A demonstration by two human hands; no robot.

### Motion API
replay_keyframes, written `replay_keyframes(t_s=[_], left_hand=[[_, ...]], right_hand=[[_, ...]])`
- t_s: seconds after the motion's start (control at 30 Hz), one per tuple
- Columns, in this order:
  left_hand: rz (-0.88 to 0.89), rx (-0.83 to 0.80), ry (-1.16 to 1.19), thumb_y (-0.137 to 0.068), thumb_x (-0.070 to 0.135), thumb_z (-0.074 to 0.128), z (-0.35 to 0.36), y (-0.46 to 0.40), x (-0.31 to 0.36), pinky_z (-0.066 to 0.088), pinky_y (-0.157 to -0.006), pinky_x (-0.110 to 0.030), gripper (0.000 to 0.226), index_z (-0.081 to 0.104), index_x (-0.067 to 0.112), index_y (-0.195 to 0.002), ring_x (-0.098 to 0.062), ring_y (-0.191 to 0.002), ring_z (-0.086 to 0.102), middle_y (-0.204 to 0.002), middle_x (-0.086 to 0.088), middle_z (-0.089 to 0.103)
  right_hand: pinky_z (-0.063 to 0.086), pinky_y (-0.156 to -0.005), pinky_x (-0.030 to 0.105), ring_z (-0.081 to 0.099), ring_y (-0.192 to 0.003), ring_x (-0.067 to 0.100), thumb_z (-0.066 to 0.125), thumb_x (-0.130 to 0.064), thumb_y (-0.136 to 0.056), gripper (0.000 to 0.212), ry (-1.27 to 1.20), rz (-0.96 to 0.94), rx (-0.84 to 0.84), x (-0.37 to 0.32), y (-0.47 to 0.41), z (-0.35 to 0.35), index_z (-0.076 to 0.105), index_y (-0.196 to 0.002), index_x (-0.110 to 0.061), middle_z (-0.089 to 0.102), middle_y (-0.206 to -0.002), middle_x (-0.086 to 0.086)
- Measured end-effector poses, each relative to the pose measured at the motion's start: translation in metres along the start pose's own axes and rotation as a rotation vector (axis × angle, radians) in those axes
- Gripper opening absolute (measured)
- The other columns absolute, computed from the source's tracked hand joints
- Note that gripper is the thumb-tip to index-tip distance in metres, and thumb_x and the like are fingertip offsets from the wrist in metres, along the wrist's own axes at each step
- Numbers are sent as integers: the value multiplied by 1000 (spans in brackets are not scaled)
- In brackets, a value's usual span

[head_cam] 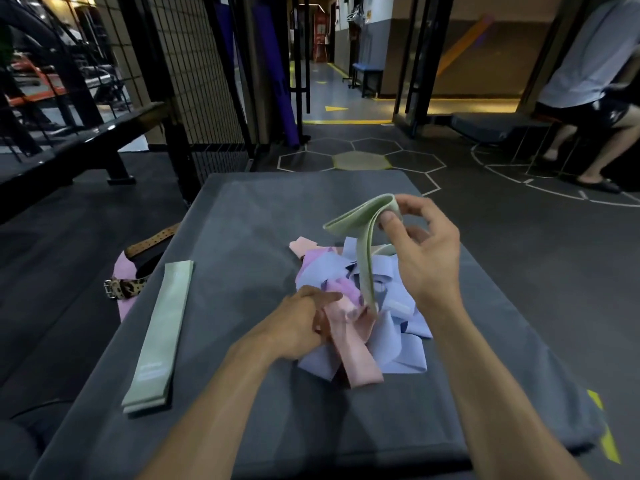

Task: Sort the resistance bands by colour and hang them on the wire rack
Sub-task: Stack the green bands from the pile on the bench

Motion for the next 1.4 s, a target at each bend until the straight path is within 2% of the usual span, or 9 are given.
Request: replay_keyframes(t_s=[0.1, 0.23, 0.37, 0.6, 0.83, 0.97, 1.17, 1.27, 1.4], left_hand=[[-16, 143, 85, -87, 4, 61, -19, 10, -3, 37, -113, -30, 59, 58, 36, -137, -19, -132, 49, -147, 0, 43], [-107, 537, 649, -90, -5, 46, -65, 34, -15, 55, -77, -30, 38, 75, 19, -92, -19, -82, 67, -93, -1, 72], [-138, 422, 1161, -101, 7, 38, -71, 57, -11, 56, -67, -33, 35, 73, 10, -96, -24, -73, 67, -88, -15, 70], [-358, 327, 1099, -99, 62, 40, -67, 83, -55, 55, -85, -44, 55, 73, 19, -108, -30, -87, 68, -94, -16, 72], [-287, 579, 1334, -97, 22, 62, -90, 104, -78, 54, -76, -36, 14, 70, 15, -107, -20, -77, 70, -96, -8, 73], [-244, 609, 1415, -100, 14, 55, -97, 107, -88, 56, -79, -36, 17, 69, 16, -110, -19, -78, 72, -94, -5, 74], [-284, 597, 1211, -98, 27, 62, -93, 101, -89, 58, -69, -33, 18, 72, 15, -107, -22, -87, 72, -107, -12, 73], [-269, 724, 926, -92, 15, 71, -100, 98, -86, 56, -61, -25, 10, 69, 19, -101, -15, -80, 69, -100, -9, 72], [-164, 921, 988, -87, 6, 73, -120, 102, -75, 61, -64, -37, 19, 69, 21, -98, -16, -71, 70, -89, -4, 69]], right_hand=[[58, -82, 35, 73, -92, 16, 69, -17, -94, 16, -17, -15, -108, -11, 5, 16, 70, -108, -25, 70, -111, -2], [57, -86, 36, 69, -95, 14, 72, -18, -92, 16, 25, -78, -199, -24, 17, 37, 72, -107, -26, 67, -109, -7], [55, -82, 25, 68, -93, 10, 73, -19, -91, 15, 84, -163, -312, -36, 31, 65, 72, -104, -27, 67, -105, -7], [56, -85, 34, 69, -92, 17, 76, -13, -89, 18, 12, -171, -431, -39, 50, 105, 74, -105, -21, 68, -105, -2], [56, -86, 40, 68, -95, 22, 76, -7, -86, 20, -23, -169, -624, -33, 67, 132, 74, -104, -17, 68, -103, -1], [55, -82, 44, 66, -87, 23, 75, -5, -83, 19, 2, -152, -758, -22, 76, 145, 72, -99, -15, 67, -96, 4], [50, -79, 23, 64, -87, 19, 77, -1, -82, 16, 77, -176, -881, -16, 87, 154, 71, -94, -11, 66, -98, 5], [48, -79, 18, 64, -88, 19, 76, 1, -80, 18, 118, -180, -900, -14, 86, 154, 71, -94, -10, 66, -98, 4], [42, -86, 8, 62, -103, 4, 74, -14, -85, 25, 251, -84, -903, -2, 87, 150, 68, -108, -20, 68, -109, -11]])
Point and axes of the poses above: each hand's wrist, its own y-axis away from the middle knuckle, its own z-axis out of the palm, x = y × z, the point moved 7 cm from there along -y, towards the middle knuckle
